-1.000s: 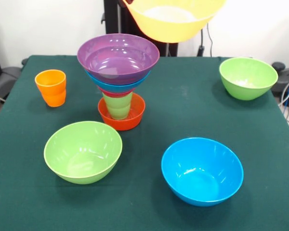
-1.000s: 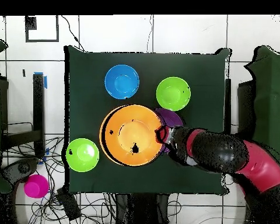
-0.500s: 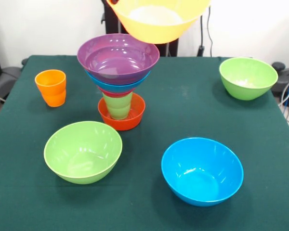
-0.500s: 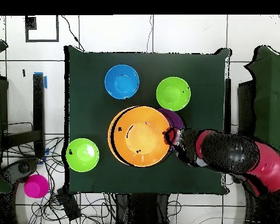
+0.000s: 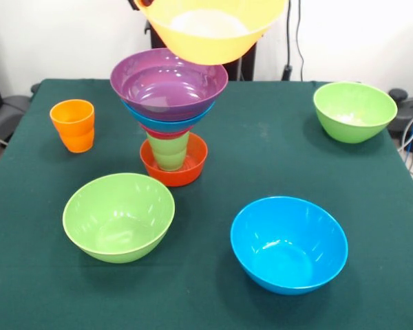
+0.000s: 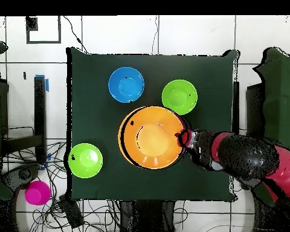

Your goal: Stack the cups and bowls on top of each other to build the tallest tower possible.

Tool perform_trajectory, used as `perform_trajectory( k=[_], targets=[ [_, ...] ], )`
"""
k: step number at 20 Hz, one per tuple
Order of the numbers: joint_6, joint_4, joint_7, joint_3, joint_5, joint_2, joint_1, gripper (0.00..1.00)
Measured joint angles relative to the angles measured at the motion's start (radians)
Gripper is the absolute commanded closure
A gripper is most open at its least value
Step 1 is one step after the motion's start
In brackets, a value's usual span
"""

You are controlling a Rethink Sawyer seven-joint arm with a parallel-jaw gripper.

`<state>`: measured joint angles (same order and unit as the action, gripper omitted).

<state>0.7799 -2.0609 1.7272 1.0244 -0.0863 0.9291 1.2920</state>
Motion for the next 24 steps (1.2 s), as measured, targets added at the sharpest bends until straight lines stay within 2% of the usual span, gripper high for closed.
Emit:
perform_trajectory(
  k=[15, 24],
  targets=[
    [0.010, 0.031, 0.000, 0.003, -0.064, -0.028, 0.002, 1.00],
    [0.011, 0.049, 0.000, 0.003, -0.079, -0.049, 0.002, 1.00]
  ],
)
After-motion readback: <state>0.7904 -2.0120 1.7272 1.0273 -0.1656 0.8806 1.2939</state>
